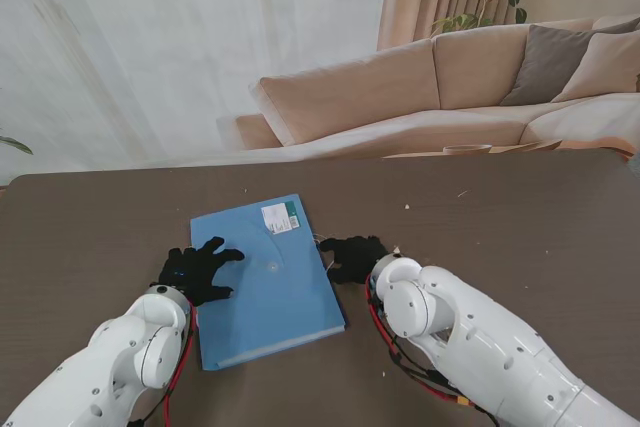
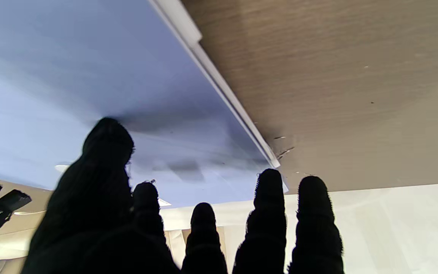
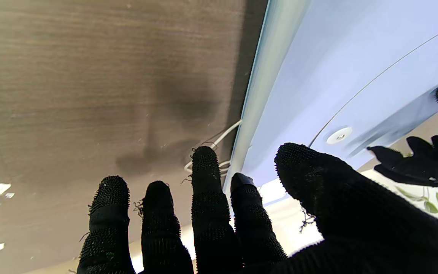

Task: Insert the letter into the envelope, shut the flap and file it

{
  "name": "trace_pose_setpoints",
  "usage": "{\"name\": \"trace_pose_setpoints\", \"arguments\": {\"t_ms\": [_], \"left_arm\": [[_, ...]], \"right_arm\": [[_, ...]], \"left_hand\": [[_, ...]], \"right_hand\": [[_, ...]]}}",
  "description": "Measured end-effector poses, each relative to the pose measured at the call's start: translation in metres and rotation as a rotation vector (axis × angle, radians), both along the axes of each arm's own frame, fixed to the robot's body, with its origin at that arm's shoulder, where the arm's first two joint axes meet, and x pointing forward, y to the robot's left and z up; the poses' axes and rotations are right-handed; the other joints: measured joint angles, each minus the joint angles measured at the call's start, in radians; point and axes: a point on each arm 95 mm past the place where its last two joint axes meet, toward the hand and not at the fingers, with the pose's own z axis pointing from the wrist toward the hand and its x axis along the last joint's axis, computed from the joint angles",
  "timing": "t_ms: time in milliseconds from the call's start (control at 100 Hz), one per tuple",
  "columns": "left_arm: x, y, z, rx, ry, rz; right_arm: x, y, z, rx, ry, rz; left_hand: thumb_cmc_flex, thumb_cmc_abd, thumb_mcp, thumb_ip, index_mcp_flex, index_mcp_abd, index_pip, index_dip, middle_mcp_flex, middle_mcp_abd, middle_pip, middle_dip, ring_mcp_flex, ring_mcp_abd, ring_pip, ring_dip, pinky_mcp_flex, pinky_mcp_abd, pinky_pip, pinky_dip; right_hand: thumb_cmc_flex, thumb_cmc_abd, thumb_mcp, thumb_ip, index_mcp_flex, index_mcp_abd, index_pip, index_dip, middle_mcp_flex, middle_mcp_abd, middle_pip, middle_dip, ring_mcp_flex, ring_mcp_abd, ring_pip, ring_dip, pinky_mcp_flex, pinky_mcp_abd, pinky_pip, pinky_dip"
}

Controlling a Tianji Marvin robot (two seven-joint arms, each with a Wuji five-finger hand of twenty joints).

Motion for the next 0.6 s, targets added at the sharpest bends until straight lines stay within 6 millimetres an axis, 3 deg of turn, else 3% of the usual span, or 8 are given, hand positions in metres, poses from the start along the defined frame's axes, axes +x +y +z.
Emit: {"name": "trace_pose_setpoints", "arguments": {"t_ms": [200,280,330,380,600], "left_arm": [[0.001,-0.009,-0.002,-0.056,0.022,-0.023],[0.001,-0.012,-0.002,-0.071,0.028,-0.047],[0.001,-0.013,-0.002,-0.087,0.034,-0.071],[0.001,-0.015,-0.002,-0.108,0.041,-0.096],[-0.001,-0.013,0.0,-0.134,0.051,-0.16]], "right_arm": [[-0.004,0.005,-0.003,0.047,0.06,0.026],[-0.008,0.007,-0.003,0.061,0.063,0.033],[-0.013,0.008,-0.003,0.076,0.064,0.036],[-0.018,0.01,-0.004,0.092,0.063,0.041],[-0.047,0.024,-0.005,0.13,0.053,0.101]], "left_hand": [[0.025,0.0,0.126,0.0,0.0,-0.011,0.037,-0.001,0.002,-0.007,0.014,0.0,-0.014,0.003,0.046,0.0,-0.014,0.003,0.112,-0.053],[0.041,0.0,0.159,0.0,0.0,-0.012,0.04,-0.001,0.002,-0.008,0.014,0.003,-0.016,0.007,0.046,0.0,-0.021,0.003,0.124,-0.063],[0.05,0.0,0.174,0.0,0.0,-0.012,0.042,-0.001,0.002,-0.009,0.026,0.005,-0.017,0.013,0.046,-0.01,-0.025,0.003,0.133,-0.068],[0.052,-0.003,0.181,0.0,0.0,-0.013,0.051,-0.001,0.002,-0.009,0.026,0.005,-0.018,0.012,0.046,-0.011,-0.03,0.003,0.133,-0.076],[0.088,-0.016,0.21,0.0,0.0,-0.013,0.077,0.008,0.003,-0.025,0.038,0.015,-0.021,-0.009,0.044,-0.025,-0.041,-0.006,0.133,-0.09]], "right_hand": [[0.0,0.0,0.0,0.0,0.004,0.001,0.014,-0.006,0.056,-0.014,0.003,-0.001,0.052,0.0,0.012,-0.003,0.018,0.004,0.0,-0.006],[0.0,0.0,0.0,0.0,0.011,0.001,0.023,-0.01,0.082,-0.003,0.012,0.007,0.065,0.0,0.014,-0.003,0.026,0.004,0.0,-0.007],[0.0,0.0,0.0,0.0,0.03,0.001,0.033,-0.011,0.082,0.042,0.004,0.001,0.075,0.0,0.023,-0.003,0.027,0.008,0.006,-0.011],[0.0,0.0,0.0,0.0,0.03,0.001,0.034,-0.011,0.082,0.057,0.004,0.003,0.076,0.0,0.023,-0.003,0.036,0.016,0.017,-0.011],[0.0,0.001,0.0,0.0,0.042,0.001,0.059,-0.013,0.135,0.054,0.029,0.015,0.124,0.0,0.047,-0.004,0.061,0.016,0.054,-0.01]]}}
